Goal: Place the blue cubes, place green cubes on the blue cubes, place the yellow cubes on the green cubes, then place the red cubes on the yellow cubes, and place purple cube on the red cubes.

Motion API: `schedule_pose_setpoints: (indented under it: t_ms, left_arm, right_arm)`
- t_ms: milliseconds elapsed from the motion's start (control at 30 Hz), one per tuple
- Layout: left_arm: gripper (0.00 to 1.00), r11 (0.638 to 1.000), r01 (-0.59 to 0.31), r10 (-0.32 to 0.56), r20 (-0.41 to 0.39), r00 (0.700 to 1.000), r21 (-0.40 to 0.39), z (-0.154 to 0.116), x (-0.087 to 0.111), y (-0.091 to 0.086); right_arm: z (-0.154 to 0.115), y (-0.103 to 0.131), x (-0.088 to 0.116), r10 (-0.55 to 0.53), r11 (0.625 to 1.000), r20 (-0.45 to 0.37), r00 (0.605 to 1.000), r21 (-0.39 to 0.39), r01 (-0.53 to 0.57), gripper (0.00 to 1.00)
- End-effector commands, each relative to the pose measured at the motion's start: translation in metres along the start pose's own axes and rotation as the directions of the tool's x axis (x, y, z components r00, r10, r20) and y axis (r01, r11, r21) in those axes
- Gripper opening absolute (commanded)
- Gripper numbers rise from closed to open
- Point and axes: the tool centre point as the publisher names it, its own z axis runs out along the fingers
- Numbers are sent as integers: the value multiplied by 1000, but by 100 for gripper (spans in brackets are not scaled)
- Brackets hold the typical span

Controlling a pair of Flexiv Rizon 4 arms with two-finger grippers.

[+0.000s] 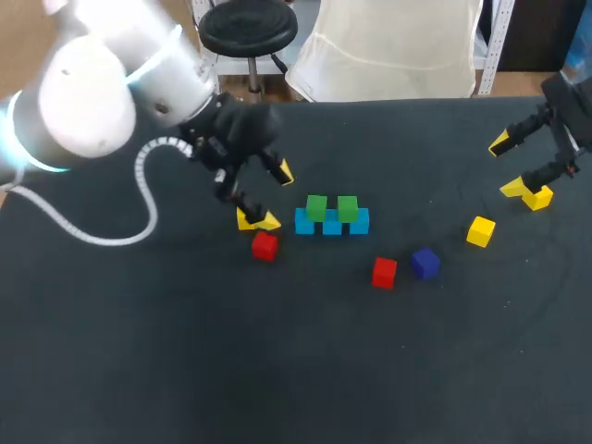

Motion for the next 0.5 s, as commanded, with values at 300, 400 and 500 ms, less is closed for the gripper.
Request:
schedule_pose_setpoints:
  t_ms: [300, 400, 500]
  left_arm:
    - [100, 998, 28, -24, 62, 998, -60, -7, 21, -32]
    - [100, 996, 40, -35, 65, 997, -75, -12, 27, -37]
    - [100, 996, 45, -40, 65, 997, -81, -18, 31, -40]
  right_arm:
    - [0, 0, 0, -1, 1000, 1, 1000, 0, 1, 100]
    - [0, 0, 0, -1, 1000, 1, 1000, 0, 1, 100]
    - [0, 0, 0, -1, 1000, 1, 1000, 0, 1, 100]
